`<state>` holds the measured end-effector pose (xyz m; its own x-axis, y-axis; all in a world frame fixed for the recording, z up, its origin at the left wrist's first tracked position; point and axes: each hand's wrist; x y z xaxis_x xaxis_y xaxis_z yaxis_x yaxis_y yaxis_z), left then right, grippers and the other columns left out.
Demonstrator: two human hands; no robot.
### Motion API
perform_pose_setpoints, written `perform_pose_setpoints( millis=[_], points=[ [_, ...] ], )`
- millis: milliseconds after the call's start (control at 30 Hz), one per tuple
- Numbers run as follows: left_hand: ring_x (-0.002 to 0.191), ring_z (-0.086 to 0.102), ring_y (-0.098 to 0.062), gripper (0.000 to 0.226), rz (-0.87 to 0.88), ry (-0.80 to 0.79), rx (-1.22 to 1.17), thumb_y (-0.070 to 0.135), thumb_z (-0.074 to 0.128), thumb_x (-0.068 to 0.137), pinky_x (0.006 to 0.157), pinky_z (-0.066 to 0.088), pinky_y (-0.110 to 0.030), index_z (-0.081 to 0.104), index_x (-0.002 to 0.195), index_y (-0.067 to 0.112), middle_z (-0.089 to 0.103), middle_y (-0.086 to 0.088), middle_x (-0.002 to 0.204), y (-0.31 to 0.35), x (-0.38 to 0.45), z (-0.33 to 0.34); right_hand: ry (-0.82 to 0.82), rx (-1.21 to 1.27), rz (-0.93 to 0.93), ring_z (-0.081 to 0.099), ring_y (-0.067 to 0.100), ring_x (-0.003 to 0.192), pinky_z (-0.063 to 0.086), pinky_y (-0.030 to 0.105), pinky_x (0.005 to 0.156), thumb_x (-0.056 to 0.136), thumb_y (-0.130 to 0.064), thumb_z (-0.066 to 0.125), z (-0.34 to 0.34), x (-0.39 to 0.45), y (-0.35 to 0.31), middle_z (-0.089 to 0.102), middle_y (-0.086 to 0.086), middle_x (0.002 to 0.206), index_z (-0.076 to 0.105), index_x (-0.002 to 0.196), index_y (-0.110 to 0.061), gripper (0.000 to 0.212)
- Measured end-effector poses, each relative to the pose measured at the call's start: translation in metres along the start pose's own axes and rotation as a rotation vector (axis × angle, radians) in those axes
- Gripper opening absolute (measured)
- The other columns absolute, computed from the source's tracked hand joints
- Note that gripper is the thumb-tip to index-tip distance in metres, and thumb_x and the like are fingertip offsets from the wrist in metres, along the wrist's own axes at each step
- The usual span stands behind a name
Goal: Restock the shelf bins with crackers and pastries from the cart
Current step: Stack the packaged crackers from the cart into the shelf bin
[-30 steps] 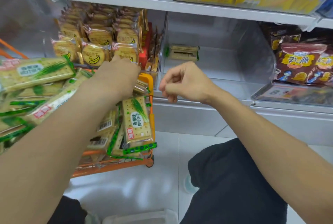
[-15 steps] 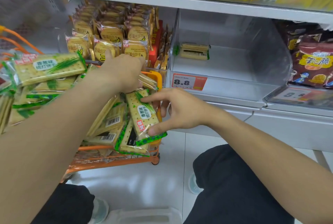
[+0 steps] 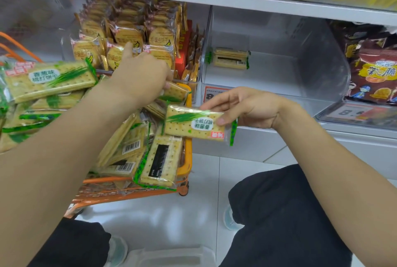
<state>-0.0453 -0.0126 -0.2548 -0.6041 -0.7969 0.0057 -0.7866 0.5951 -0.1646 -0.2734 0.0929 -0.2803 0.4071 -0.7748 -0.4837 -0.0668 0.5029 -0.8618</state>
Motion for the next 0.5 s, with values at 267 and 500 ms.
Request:
perform_pose_setpoints(
  millis=[267, 500],
  points=[
    [0.132, 0.041, -0.026, 0.018, 0.136, 0.172, -0.176, 0.023, 0.062, 0.096, 0.118, 0.013, -0.056, 0.075, 0.109, 0.024, 0.064, 0.0, 0.127, -0.003, -0.006, -0.008, 0.135, 0.094, -0.073, 0.065, 0.025, 0.105, 0.056, 0.039, 0.093, 0.078, 0.0, 0.066, -0.025, -0.009, 0.0, 0.068, 0.015, 0.122, 0.068, 0.12, -0.012, 0.044],
    [0.078, 0.056, -0.022, 0.019, -0.074, 0.337, -0.698, 0.03, 0.043, 0.104, 0.063, 0.042, -0.036, 0.05, 0.111, 0.014, 0.063, -0.006, 0.087, 0.01, -0.013, -0.035, 0.009, 0.273, -0.219, 0.073, 0.024, 0.092, 0.061, 0.039, 0.076, 0.064, -0.013, 0.091, -0.042, -0.018, 0.001, 0.073, 0.013, 0.106, 0.055, 0.135, -0.007, 0.08]
  ],
)
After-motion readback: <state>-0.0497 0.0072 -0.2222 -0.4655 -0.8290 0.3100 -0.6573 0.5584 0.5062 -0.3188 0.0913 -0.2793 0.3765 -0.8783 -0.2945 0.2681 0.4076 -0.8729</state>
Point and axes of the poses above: each hand's wrist, its own x-axis towards the middle knuckle, its own z-axis out of the palm, y = z × x
